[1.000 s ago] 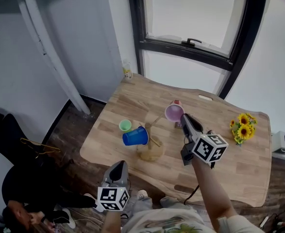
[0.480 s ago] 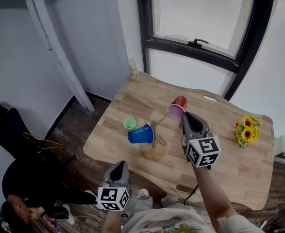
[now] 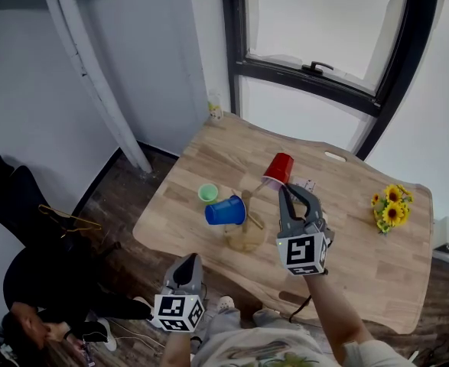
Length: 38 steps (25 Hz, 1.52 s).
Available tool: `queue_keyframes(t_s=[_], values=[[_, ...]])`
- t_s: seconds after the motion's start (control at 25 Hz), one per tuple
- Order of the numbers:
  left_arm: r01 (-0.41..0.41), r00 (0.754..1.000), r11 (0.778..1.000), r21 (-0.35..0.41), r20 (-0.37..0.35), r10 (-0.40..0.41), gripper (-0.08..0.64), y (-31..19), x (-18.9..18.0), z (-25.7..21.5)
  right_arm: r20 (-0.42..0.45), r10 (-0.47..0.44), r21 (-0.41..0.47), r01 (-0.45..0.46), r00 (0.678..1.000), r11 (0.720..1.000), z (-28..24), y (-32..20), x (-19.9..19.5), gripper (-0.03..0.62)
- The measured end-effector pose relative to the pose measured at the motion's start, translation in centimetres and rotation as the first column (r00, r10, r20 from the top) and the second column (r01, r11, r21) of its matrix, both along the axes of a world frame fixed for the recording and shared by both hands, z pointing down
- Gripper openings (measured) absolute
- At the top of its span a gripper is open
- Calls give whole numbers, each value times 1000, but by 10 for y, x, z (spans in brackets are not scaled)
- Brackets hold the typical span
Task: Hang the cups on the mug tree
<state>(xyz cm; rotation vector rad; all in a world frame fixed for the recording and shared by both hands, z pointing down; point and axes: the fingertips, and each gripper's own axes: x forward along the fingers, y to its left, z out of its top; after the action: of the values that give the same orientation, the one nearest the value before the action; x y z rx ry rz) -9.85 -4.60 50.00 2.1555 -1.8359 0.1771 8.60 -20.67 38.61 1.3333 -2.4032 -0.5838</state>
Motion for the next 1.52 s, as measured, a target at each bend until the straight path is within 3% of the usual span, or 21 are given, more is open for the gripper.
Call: queue_keyframes(t_s=[0.56,1.52], values=[[2,1000,1000,-4,-2,-2,5,1,-1,2,-112,-45,33,49,993,998,25,24,-21,20],[12,1000,1000,-14,-19,-12,5,5,-9,9,-88,-142,-61,137,986,989,58,60,-45,40]])
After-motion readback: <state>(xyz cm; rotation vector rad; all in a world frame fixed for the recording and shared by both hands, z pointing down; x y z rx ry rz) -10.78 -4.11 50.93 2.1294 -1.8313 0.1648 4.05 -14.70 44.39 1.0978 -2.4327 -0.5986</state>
